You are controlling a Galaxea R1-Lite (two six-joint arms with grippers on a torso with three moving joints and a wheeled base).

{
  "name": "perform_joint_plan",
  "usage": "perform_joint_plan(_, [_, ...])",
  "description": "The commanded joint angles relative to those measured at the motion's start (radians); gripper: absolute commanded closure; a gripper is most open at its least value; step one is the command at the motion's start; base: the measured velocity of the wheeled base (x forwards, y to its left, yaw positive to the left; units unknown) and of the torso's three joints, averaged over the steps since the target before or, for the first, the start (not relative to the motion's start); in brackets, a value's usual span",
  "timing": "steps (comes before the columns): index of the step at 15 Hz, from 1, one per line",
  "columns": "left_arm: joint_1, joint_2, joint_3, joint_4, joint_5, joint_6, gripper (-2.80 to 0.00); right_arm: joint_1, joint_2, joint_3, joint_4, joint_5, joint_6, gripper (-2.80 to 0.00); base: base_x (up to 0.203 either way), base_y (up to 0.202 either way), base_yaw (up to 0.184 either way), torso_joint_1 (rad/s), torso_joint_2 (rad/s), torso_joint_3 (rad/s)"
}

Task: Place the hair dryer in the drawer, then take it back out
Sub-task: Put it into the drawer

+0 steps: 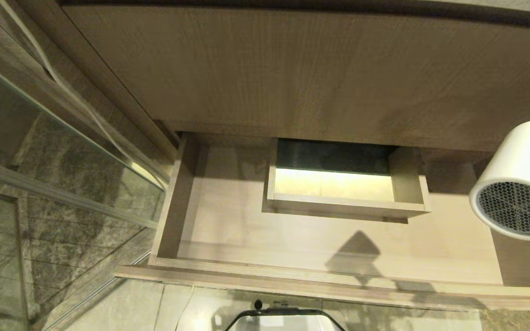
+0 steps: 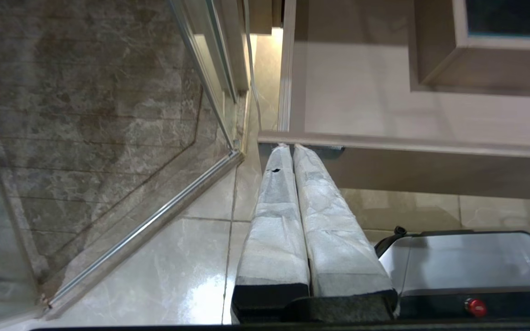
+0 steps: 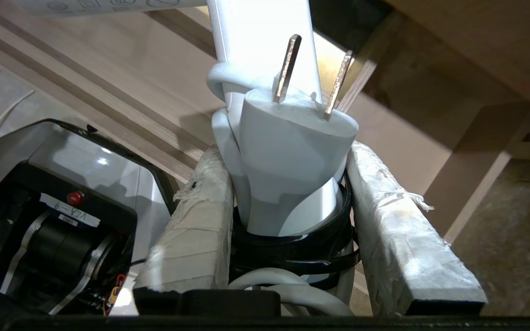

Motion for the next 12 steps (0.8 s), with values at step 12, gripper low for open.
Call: perform_joint_plan(12, [0.000, 0.000, 0.002, 0.000, -0.001, 0.000, 0.00, 0.005, 0.006, 0.012, -0.002, 0.002, -0.001, 0.00, 0.000, 0.000, 0.000, -0.169, 0.31, 0.142])
